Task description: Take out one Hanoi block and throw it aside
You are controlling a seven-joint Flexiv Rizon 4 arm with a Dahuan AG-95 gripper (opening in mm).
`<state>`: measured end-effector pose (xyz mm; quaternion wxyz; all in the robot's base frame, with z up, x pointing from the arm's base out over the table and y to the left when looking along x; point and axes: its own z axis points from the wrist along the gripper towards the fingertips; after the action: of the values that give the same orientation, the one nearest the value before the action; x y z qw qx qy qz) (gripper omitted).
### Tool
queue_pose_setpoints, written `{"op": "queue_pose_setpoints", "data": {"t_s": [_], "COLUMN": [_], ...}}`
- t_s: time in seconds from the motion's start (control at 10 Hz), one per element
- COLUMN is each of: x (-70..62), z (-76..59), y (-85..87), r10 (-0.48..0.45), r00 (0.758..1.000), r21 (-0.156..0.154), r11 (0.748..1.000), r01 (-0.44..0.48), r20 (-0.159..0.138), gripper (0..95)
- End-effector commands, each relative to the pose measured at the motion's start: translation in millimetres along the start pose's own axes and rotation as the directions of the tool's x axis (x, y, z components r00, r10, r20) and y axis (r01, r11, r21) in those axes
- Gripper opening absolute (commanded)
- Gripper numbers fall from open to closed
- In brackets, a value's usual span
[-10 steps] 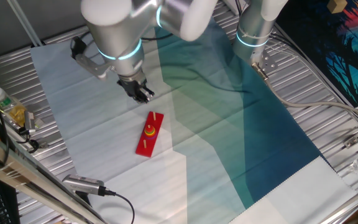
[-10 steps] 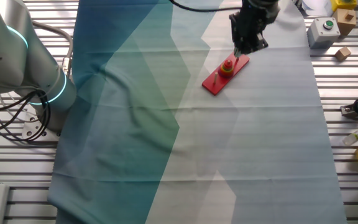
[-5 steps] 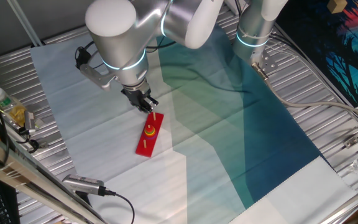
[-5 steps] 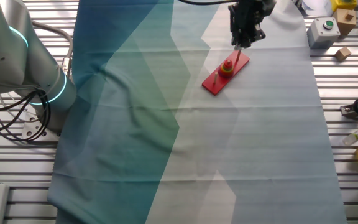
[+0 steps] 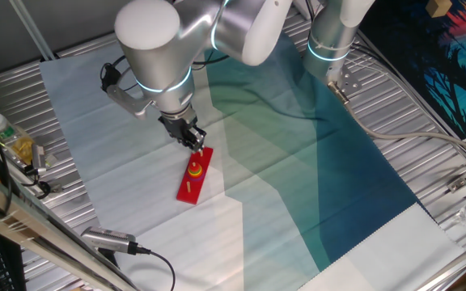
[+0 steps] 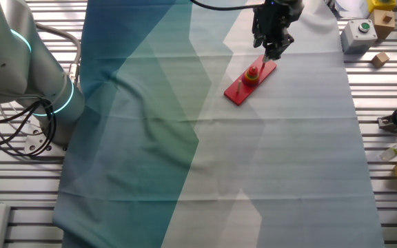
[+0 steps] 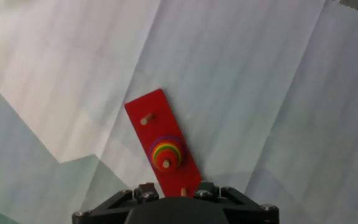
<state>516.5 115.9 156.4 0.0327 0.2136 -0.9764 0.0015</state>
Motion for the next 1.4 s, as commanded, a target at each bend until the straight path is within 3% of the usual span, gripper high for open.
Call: {"op": "queue_pose_setpoints", "data": {"t_s": [0.1, 1.4], "x": [-0.3, -6.4], "z": [5.0, 55.6], "y": [0.5, 17.7], "r10": [0.006, 0.030], "r00": [1.000, 0.999], "r21": [0.002, 0.004], "r11": [1.000, 1.000], "r01": [-0.006, -0.030], "r20": [0.001, 0.036], "gripper": [38.0, 38.0]}}
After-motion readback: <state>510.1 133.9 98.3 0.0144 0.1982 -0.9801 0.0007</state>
